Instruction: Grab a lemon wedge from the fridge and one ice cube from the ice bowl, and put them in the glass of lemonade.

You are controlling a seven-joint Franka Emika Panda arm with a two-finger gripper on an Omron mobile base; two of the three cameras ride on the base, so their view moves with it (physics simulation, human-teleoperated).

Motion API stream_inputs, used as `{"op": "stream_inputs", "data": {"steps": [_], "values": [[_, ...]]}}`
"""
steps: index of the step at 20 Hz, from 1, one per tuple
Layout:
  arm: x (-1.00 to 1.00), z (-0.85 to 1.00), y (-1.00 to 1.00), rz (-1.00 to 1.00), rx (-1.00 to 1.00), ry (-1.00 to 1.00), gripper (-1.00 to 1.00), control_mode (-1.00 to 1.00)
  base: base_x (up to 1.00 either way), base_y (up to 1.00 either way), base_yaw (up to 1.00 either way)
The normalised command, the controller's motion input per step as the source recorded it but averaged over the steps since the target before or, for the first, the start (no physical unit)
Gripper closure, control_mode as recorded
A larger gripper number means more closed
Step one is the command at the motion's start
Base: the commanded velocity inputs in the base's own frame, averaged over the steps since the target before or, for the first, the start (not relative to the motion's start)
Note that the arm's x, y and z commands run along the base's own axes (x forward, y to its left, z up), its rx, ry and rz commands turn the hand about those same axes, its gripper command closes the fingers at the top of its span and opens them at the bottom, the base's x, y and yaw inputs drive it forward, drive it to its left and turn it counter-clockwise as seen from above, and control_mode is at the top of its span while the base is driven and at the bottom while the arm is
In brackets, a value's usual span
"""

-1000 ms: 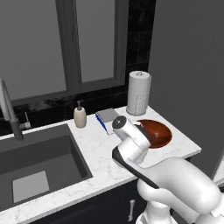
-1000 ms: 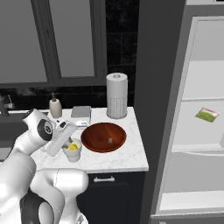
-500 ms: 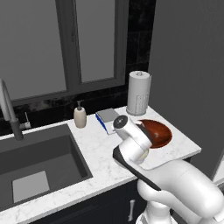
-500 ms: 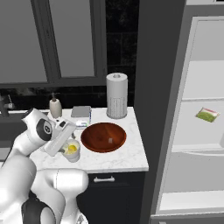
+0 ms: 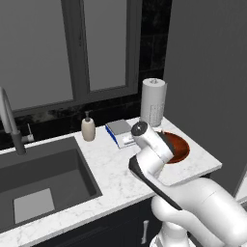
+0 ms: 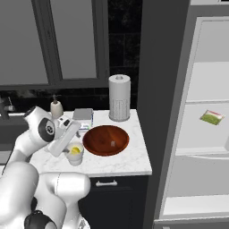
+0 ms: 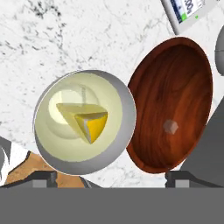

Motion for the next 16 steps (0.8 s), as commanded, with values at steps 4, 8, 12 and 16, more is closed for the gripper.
{"op": "stream_inputs", "data": {"steps": [4, 8, 12, 16], "values": [[-0.05, 0.52, -0.15, 0.0, 0.0, -0.05, -1.0, -1.0, 0.0, 0.0, 0.0], [-0.32, 0.59, -0.02, 0.0, 0.0, -0.07, -1.0, -1.0, 0.0, 0.0, 0.0], [-0.6, 0.55, 0.0, -0.04, 0.05, -0.14, -1.0, -1.0, 0.0, 0.0, 0.0], [-0.66, 0.56, -0.03, -0.17, 0.16, -0.25, -1.0, -1.0, 0.0, 0.0, 0.0]]}}
